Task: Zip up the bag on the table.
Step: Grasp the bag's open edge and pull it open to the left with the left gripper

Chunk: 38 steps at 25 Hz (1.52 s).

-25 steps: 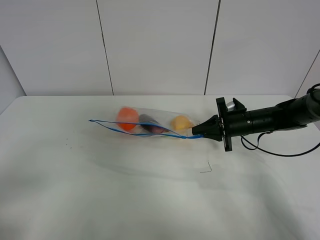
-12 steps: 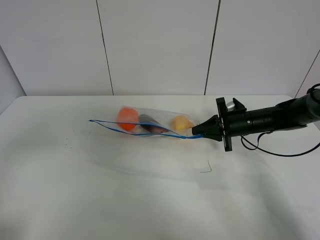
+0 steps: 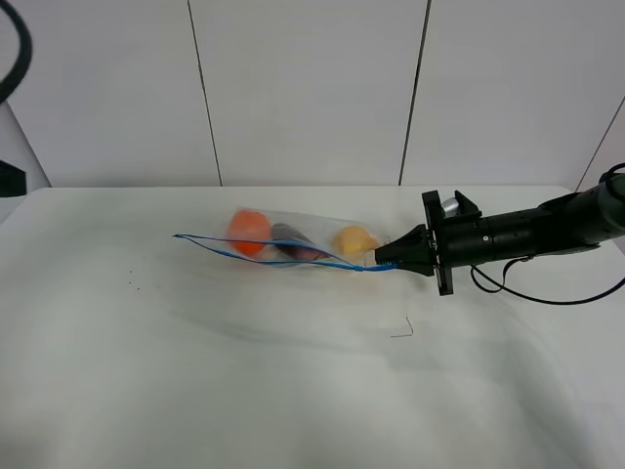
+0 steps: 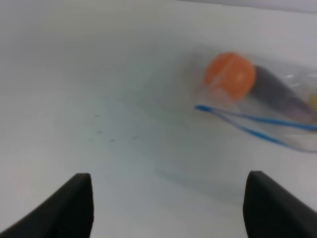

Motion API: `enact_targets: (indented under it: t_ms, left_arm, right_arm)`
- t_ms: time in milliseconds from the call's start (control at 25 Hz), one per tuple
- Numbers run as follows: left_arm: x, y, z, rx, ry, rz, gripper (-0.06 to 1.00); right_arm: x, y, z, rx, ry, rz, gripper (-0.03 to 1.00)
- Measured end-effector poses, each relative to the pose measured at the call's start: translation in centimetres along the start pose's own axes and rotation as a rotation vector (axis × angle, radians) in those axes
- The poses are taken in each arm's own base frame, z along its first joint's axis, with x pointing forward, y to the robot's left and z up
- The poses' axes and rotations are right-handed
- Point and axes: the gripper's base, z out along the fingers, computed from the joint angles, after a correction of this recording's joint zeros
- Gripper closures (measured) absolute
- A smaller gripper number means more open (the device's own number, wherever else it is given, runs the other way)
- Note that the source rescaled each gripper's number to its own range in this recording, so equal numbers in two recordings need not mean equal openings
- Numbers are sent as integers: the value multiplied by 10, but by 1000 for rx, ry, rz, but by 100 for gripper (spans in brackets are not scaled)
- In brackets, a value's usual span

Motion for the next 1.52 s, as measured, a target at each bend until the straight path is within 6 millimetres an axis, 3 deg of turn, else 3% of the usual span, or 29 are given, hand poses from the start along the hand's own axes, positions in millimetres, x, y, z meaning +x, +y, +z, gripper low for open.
enact_targets:
  t_ms: [200, 400, 720, 880, 1040, 1320, 1520]
  left_arm:
    - [-6, -8, 23, 101, 23, -151, 13]
    - [-9, -12, 28, 157, 17, -179, 13]
    - [-9, -39, 27, 283, -35, 70, 13]
    - [-9, -59, 27, 344, -103, 274, 13]
    - [-10, -73, 40, 358, -168, 543, 13]
    - [-8, -88, 80, 289, -271, 1232, 13]
    - [-7, -90, 113, 200, -297, 1504, 13]
  right_arm:
    - [0, 0, 0, 0, 0, -6, 97]
    - [0, 0, 0, 0, 0, -10, 97]
    - [0, 0, 0, 0, 0, -13, 97]
    - [0, 0, 0, 0, 0, -13, 97]
    - [0, 0, 0, 0, 0, -13, 97]
    - [0, 0, 0, 0, 0, -13, 97]
    - [0, 0, 0, 0, 0, -13, 97]
